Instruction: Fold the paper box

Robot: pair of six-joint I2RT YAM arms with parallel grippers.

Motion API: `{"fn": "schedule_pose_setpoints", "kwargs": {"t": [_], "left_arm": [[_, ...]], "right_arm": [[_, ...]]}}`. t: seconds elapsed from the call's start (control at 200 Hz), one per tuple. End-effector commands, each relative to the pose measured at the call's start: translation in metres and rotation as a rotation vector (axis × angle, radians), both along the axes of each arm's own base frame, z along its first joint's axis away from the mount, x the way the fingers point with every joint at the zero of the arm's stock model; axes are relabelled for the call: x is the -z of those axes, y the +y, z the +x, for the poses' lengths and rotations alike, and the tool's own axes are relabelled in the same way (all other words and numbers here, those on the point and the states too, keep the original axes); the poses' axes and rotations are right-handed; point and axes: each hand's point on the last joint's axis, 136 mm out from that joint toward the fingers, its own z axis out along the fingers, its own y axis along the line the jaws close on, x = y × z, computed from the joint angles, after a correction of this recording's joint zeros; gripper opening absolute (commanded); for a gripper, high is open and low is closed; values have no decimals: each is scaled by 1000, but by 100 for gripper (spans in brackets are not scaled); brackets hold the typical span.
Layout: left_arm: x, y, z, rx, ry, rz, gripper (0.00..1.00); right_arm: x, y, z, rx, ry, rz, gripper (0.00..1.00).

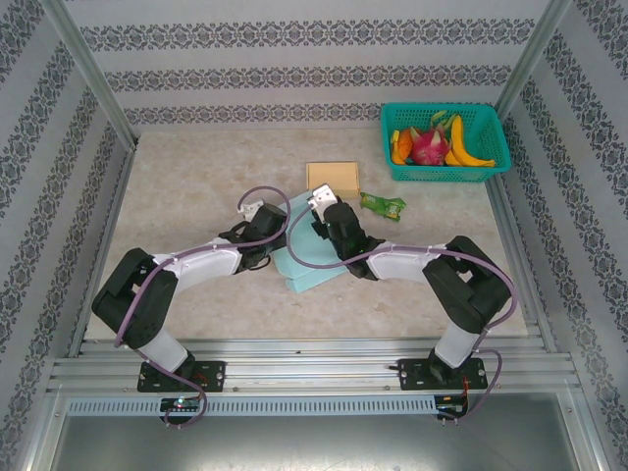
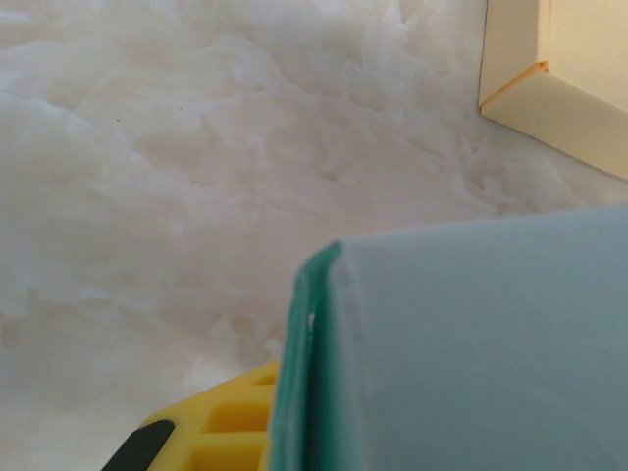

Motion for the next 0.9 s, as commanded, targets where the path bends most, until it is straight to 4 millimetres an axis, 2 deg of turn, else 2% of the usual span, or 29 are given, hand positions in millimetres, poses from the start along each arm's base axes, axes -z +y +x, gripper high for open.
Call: {"fn": "schedule_pose_setpoints", "kwargs": {"t": [0.0, 0.2, 0.295, 0.34, 0.45, 0.525, 0.744, 0.899], "left_arm": [[12, 51, -16, -213, 82, 154, 0], [16, 50, -17, -242, 90, 141, 1], [15, 50, -16, -241, 83, 137, 1], [15, 49, -16, -237, 84, 138, 1], [14, 45, -13, -230, 86, 128, 1], [16, 40, -10, -216, 90, 114, 1], [24, 30, -7, -189, 117, 89, 1], [23, 26, -7, -178, 120, 73, 1]], "right_arm": [[-2, -79, 17, 403, -57, -121, 30], [-1, -100, 18, 483, -58, -100, 31], [3, -104, 21, 448, -27, -50, 32], [8, -95, 22, 365, 10, -13, 35], [21, -58, 16, 104, 98, 103, 45], [26, -44, 10, 17, 124, 122, 48], [37, -43, 9, 9, 156, 84, 53], [57, -46, 10, 27, 187, 23, 54]]}}
